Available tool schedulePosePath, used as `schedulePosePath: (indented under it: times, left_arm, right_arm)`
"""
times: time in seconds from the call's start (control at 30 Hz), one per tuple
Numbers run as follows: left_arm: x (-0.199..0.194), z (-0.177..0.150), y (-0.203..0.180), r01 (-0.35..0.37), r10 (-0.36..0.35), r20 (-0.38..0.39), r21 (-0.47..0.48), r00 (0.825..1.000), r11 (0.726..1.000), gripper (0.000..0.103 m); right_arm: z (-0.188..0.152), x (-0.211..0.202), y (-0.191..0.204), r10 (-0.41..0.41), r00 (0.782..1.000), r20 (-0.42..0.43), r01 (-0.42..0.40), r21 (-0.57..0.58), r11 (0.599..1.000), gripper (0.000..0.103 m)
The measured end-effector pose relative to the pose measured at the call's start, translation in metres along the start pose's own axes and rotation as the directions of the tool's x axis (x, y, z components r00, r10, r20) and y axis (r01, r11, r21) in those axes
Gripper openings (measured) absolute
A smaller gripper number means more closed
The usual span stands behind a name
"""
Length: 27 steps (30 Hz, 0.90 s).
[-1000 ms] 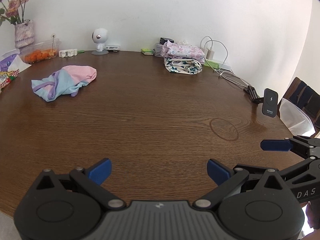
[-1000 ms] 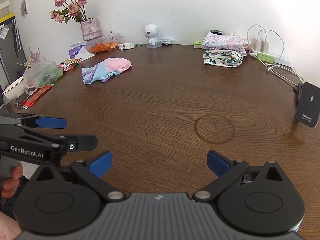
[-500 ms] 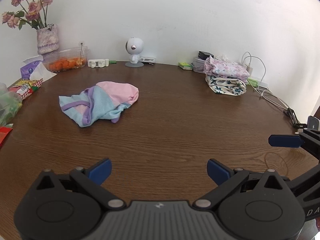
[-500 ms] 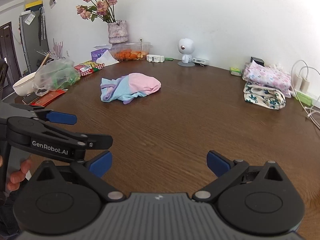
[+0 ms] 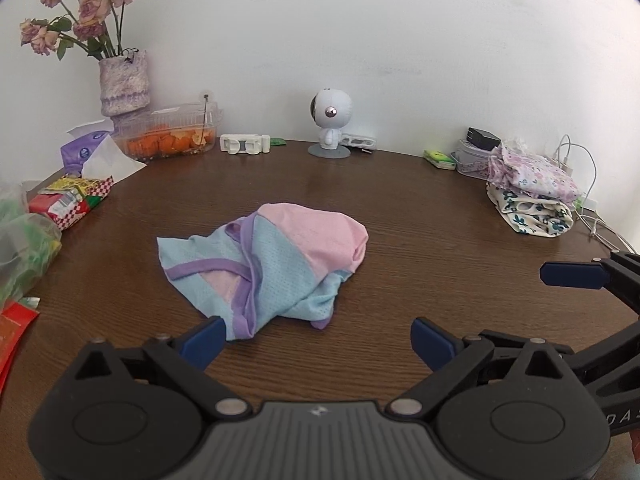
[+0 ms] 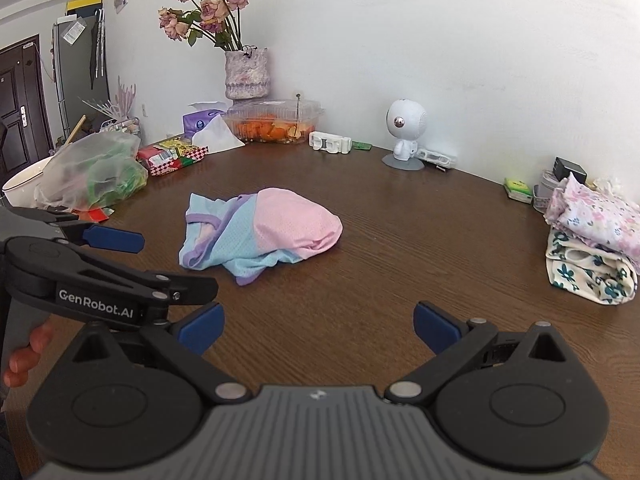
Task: Fold clothes
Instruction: 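Move both tools toward the crumpled pink-and-blue garment, then close the left tool on the purple trim while the right tool grasps the garment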
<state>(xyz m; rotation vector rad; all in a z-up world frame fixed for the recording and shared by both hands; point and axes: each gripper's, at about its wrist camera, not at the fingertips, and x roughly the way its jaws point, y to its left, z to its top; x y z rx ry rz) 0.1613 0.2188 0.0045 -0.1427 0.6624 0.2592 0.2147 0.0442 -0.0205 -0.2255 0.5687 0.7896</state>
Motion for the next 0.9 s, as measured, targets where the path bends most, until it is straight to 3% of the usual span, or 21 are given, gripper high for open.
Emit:
schedulePosePath:
  times: [0.23, 0.37, 0.5, 0.57, 0.63, 0.73, 0.83, 0.9]
  left_arm:
    - [0.033, 0.024, 0.039, -0.019, 0.019, 0.011, -0.059, 1.0, 0.998, 0.095]
    - [0.054, 0.038, 0.056, -0.039, 0.04, 0.012, -0.077, 0.999, 0.996, 0.092]
    - [0.078, 0.047, 0.062, -0.028, 0.027, -0.018, -0.074, 0.999, 0.997, 0.078]
    - [0.089, 0.049, 0.065, -0.009, 0.006, -0.034, -0.086, 0.999, 0.996, 0.071]
    - [0.099, 0.049, 0.069, 0.018, -0.023, -0.05, -0.108, 0.998, 0.994, 0.055]
    - [0.106, 0.049, 0.072, 0.031, -0.037, -0.048, -0.12, 0.998, 0.992, 0.049]
    - [0.11, 0.049, 0.077, 0.048, -0.054, -0.039, -0.14, 0.998, 0.989, 0.04]
    - [0.113, 0.048, 0.08, 0.06, -0.066, -0.034, -0.155, 0.997, 0.986, 0.03]
  right_arm:
    - [0.021, 0.053, 0.005, 0.054, 0.998, 0.01, -0.054, 0.02, 0.998, 0.103]
    - [0.027, 0.077, 0.018, 0.072, 0.997, 0.028, -0.071, -0.038, 0.997, 0.103]
    - [0.032, 0.098, 0.032, 0.084, 0.996, 0.029, -0.081, -0.092, 0.993, 0.102]
    - [0.034, 0.105, 0.038, 0.101, 0.994, 0.028, -0.097, -0.114, 0.989, 0.094]
    - [0.036, 0.11, 0.043, 0.114, 0.993, 0.032, -0.109, -0.137, 0.985, 0.089]
    - [0.038, 0.117, 0.046, 0.129, 0.991, 0.023, -0.124, -0.15, 0.981, 0.08]
    - [0.036, 0.124, 0.046, 0.154, 0.988, -0.01, -0.153, -0.142, 0.978, 0.06]
    - [0.035, 0.127, 0.045, 0.159, 0.987, -0.022, -0.161, -0.132, 0.978, 0.057]
